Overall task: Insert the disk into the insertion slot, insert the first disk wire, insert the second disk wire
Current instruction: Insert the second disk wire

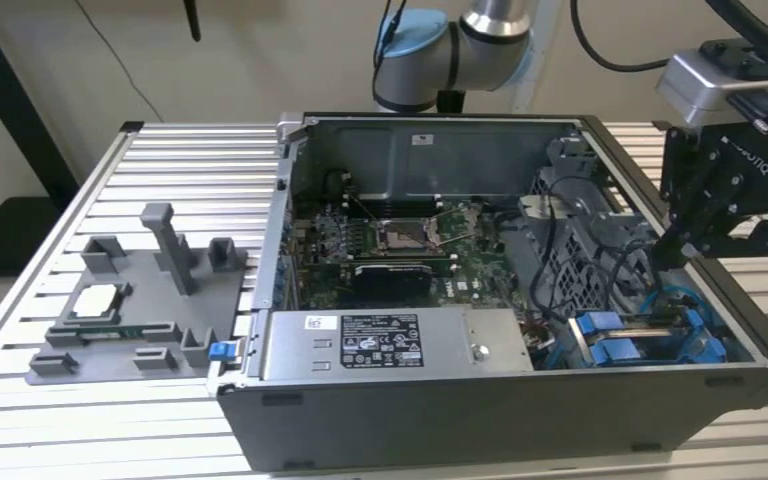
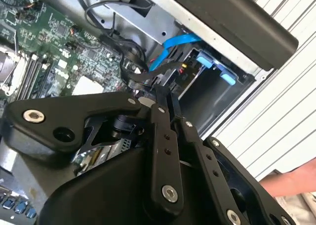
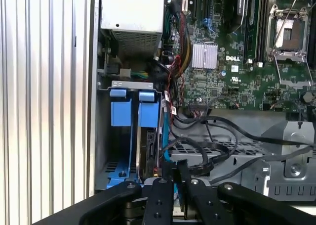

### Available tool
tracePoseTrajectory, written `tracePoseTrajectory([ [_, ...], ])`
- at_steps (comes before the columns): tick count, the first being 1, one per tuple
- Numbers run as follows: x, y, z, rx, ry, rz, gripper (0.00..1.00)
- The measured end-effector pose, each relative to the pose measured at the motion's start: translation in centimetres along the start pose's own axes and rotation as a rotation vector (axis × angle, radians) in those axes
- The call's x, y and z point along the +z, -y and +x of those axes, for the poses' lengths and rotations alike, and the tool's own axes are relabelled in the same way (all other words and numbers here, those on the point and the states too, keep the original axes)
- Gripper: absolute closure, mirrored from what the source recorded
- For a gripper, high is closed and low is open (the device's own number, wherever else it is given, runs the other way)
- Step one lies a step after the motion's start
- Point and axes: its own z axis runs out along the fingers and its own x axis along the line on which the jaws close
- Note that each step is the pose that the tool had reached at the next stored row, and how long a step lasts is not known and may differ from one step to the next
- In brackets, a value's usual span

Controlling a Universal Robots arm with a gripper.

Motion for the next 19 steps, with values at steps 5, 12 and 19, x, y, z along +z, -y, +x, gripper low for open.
tracePoseTrajectory([
  [5,0.01,-1.01,-0.02,0.0,0.0001,0.0003,1.0],
  [12,-0.02,-1.77,0.22,0.0,0.0,0.0012,1.0],
  [19,-0.02,-2.06,1.01,0.0,0.0001,0.0044,1.0],
])
